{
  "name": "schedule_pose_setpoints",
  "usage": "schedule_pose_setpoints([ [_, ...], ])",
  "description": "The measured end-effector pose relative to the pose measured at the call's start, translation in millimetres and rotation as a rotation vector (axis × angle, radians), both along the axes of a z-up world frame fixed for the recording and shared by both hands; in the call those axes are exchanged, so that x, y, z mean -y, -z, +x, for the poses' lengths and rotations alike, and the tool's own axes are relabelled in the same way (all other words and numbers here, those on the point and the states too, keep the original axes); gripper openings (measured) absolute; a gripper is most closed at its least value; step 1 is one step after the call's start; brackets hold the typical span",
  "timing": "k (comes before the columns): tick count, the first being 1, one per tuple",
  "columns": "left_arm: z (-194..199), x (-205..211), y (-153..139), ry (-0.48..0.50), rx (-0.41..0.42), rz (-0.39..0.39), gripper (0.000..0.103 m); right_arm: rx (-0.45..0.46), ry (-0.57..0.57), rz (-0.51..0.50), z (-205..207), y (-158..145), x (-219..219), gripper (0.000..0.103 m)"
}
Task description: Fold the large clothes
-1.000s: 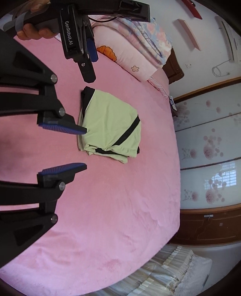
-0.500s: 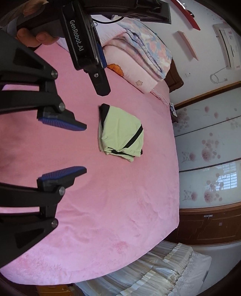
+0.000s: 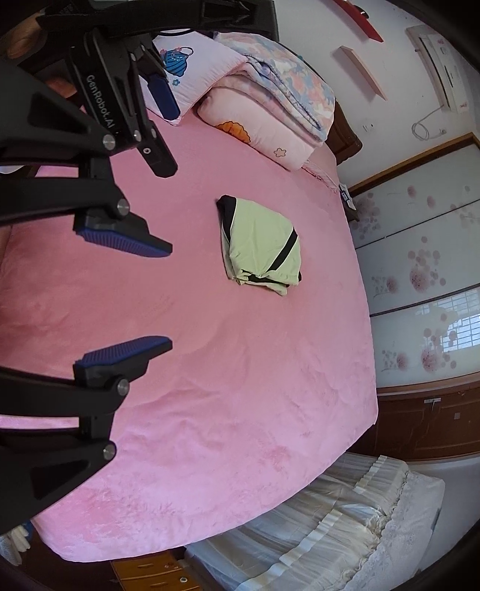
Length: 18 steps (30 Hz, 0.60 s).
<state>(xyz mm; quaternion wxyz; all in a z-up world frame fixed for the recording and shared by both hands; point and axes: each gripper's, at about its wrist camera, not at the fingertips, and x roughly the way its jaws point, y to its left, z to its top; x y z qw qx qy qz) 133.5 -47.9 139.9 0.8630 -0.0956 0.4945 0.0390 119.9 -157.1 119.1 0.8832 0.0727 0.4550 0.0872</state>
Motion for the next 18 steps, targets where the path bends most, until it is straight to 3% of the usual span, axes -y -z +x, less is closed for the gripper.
schedule_pose_setpoints([
  [4,-5.0,2.1,-5.0,-0.015,0.005,-0.002,0.089,0.027,-0.009,-0.029,-6.2,-7.2,-0.9,0.046],
  [7,-7.7,3.0,-6.8,-0.023,0.007,-0.004,0.089,0.040,-0.015,-0.038,-10.4,-10.2,-1.3,0.054],
  [18,-16.2,15.7,-15.7,0.008,0.023,0.026,0.089,0.050,-0.018,-0.047,-18.3,-15.3,1.1,0.055],
])
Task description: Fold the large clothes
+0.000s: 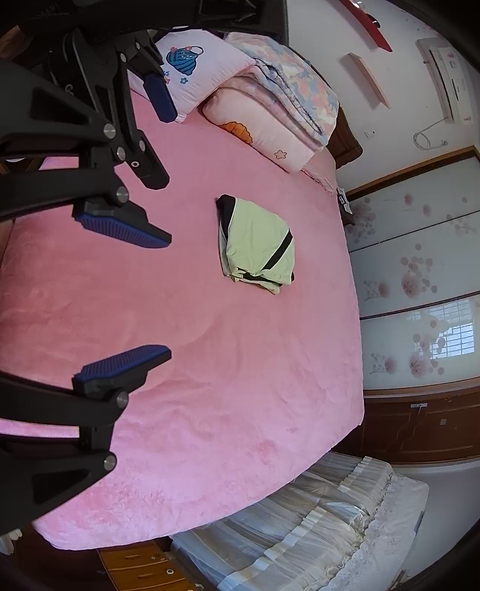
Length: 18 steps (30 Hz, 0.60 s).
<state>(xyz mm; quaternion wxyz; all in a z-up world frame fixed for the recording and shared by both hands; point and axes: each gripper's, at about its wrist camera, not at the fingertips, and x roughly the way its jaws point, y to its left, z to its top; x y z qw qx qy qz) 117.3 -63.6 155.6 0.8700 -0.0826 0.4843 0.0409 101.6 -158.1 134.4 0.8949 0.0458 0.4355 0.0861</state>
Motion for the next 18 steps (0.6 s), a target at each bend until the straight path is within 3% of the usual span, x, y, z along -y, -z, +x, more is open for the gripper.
schedule_pose_setpoints([
  [18,-6.3,9.0,-1.4,-0.002,-0.010,0.018,0.089,-0.034,0.008,0.036,-5.8,1.8,4.4,0.055],
])
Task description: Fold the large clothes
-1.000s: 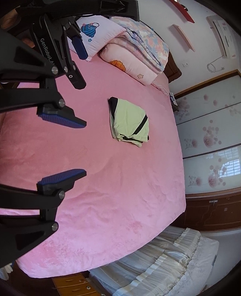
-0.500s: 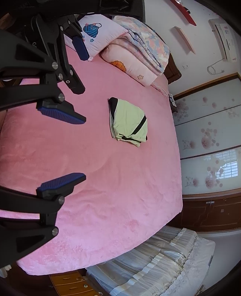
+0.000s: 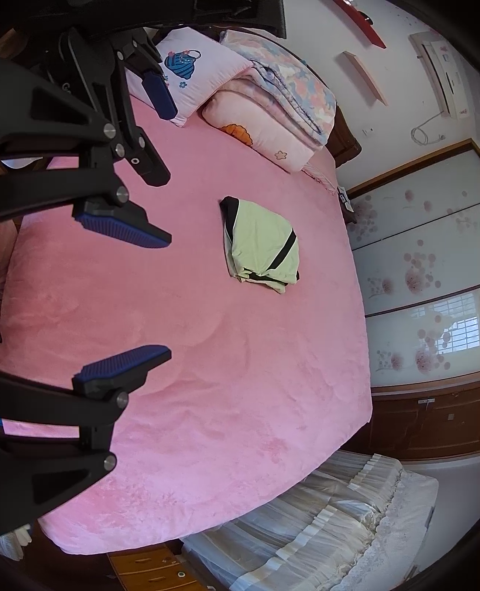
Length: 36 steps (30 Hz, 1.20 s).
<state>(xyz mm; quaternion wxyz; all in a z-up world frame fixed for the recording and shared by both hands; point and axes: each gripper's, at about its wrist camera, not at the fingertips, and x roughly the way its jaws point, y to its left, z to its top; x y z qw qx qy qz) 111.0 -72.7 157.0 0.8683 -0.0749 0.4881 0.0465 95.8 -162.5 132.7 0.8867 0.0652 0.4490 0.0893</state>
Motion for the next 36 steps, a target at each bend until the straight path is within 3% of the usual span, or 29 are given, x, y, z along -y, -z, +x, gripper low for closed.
schedule_pose_setpoints([
  [36,0.2,1.9,12.6,0.019,-0.048,-0.002,0.089,-0.051,0.028,0.009,-5.8,15.6,-2.6,0.055],
])
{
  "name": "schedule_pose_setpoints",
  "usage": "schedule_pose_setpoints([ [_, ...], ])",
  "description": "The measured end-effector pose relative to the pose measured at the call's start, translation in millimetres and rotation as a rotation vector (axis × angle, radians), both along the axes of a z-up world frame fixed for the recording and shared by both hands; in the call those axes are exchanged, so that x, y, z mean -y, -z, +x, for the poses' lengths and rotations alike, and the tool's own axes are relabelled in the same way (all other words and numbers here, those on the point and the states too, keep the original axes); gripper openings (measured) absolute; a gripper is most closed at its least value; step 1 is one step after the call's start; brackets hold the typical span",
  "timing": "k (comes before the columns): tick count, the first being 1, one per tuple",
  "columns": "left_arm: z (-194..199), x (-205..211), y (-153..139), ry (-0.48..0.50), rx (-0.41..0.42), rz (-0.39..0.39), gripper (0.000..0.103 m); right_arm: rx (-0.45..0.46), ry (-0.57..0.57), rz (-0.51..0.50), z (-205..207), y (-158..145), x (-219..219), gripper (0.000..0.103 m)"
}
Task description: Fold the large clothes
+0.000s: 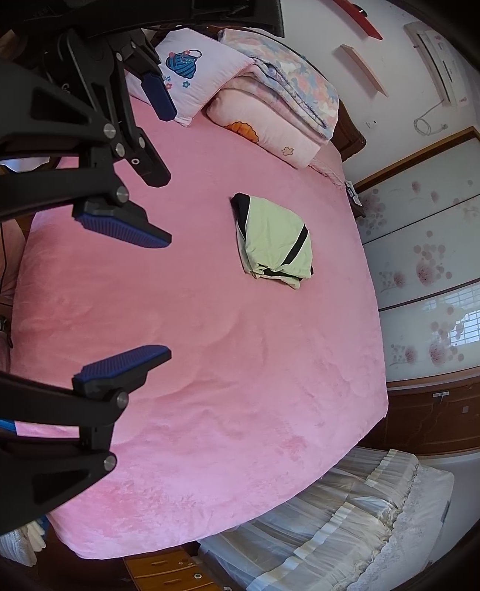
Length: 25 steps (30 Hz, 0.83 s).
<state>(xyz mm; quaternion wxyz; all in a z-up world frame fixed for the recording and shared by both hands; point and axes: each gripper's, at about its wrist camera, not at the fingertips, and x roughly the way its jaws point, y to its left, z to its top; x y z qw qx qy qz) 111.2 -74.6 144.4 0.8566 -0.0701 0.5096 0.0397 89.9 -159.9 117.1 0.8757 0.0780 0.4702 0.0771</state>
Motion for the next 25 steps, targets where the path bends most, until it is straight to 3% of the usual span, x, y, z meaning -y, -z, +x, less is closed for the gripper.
schedule_pose_setpoints([
  [25,13.4,0.6,17.2,-0.007,-0.068,-0.011,0.089,-0.067,0.007,0.004,14.1,14.5,-5.4,0.055],
])
